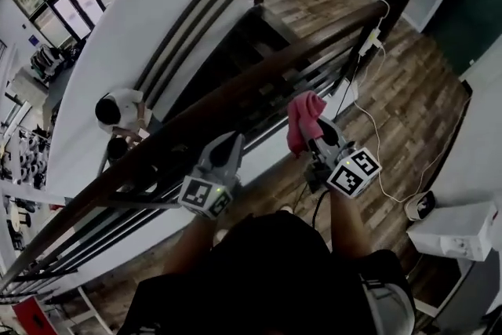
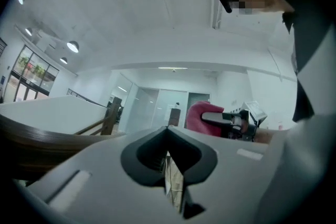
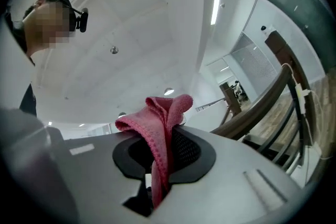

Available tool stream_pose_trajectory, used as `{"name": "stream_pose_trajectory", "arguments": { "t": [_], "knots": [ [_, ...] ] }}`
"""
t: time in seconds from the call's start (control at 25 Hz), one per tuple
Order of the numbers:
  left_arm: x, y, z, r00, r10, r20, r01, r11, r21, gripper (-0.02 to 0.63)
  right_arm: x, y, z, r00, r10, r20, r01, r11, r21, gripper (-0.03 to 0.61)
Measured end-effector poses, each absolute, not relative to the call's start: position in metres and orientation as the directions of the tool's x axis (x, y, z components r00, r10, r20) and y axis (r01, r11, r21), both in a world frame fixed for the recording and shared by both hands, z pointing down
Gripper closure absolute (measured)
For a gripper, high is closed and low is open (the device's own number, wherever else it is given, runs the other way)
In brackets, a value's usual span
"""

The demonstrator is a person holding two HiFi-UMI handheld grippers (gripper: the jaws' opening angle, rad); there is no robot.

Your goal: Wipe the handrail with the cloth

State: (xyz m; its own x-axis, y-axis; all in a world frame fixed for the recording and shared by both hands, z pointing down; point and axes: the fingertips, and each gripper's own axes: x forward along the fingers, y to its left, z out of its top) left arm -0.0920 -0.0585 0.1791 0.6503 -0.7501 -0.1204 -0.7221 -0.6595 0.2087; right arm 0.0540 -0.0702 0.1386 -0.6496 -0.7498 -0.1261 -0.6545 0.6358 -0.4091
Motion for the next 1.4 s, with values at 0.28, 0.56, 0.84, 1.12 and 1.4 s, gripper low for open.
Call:
{"name": "stream_pose_trajectory", "arguments": {
  "t": [0.28,0.56,0.84,1.12,1.4],
  "knots": [
    [0.033,-0.105,0.185,0.728,-0.674,-0.125,-0.649,-0.737,0.187,0.615,0.175,-0.092,0.146,-0.571,-0.809,-0.139,-0.719,0.574,-0.392,0.531],
    [0.105,-0.121,0.176,0.803,-0.586,-0.110,-0.564,-0.806,0.177,0.615,0.232,-0.091,0.139,-0.494,-0.857,-0.150,-0.759,0.508,-0.407,0.531],
    [0.157,-0.133,0.177,0.880,-0.467,-0.088,-0.446,-0.876,0.187,0.615,0.279,-0.083,0.132,-0.358,-0.923,-0.144,-0.826,0.385,-0.412,0.531],
    [0.232,-0.183,0.186,0.923,-0.369,-0.107,-0.350,-0.922,0.167,0.615,0.330,-0.122,0.131,-0.233,-0.961,-0.147,-0.887,0.272,-0.373,0.532],
    [0.278,-0.235,0.188,0.938,-0.321,-0.129,-0.300,-0.941,0.157,0.615,0.369,-0.172,0.134,-0.162,-0.972,-0.172,-0.912,0.214,-0.350,0.531]
  ]
}}
